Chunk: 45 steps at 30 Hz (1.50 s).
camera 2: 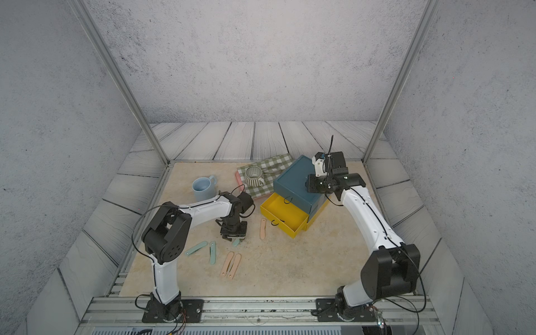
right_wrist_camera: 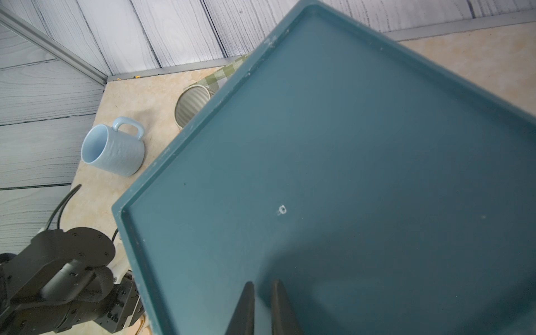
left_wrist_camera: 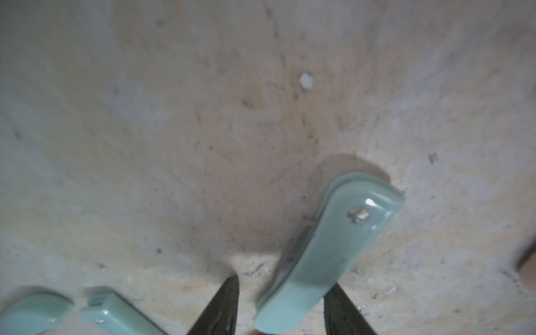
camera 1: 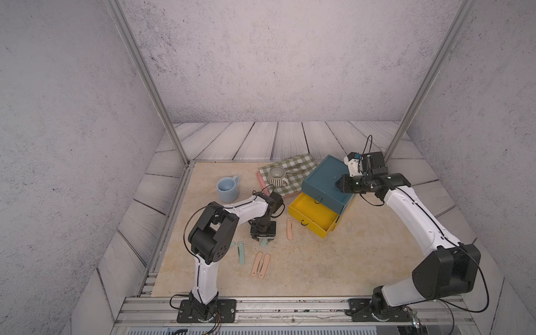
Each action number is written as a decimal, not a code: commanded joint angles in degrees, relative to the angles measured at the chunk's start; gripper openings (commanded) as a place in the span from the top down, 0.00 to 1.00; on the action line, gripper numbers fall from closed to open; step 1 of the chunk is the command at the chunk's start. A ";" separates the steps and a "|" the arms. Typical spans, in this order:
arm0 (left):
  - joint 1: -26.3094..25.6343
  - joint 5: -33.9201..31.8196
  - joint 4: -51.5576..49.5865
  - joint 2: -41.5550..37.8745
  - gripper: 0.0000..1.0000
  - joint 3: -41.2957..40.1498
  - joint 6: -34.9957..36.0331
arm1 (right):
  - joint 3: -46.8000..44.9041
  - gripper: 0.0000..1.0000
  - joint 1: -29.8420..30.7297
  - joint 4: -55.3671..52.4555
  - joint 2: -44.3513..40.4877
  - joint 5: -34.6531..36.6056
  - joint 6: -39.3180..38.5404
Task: Place the fruit knives into the drawer by color
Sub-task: Pick up the fruit knife from the center of the board.
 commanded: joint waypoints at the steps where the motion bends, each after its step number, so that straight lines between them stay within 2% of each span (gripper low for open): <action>1: 0.52 -2.16 -0.75 2.64 0.50 0.95 2.57 | -4.93 0.85 0.12 -17.12 4.91 3.73 0.24; 19: -0.01 -0.22 2.71 6.02 0.58 1.47 5.65 | -5.03 0.84 0.11 -17.13 5.19 3.75 0.24; 24: -0.27 -0.68 3.58 6.65 0.70 1.39 6.55 | -4.93 0.84 0.12 -17.22 5.12 3.58 0.24; 28: -0.27 -0.71 5.81 5.51 0.89 -0.51 6.20 | -4.84 0.84 0.10 -17.48 5.10 3.76 0.16; 31: -0.28 -1.01 6.56 4.07 0.95 -1.44 5.43 | -4.75 0.84 0.11 -17.46 5.03 3.75 0.15; 45: -0.28 -3.33 1.93 -6.97 0.97 -0.93 1.64 | -4.97 0.84 0.11 -17.41 5.26 3.88 0.09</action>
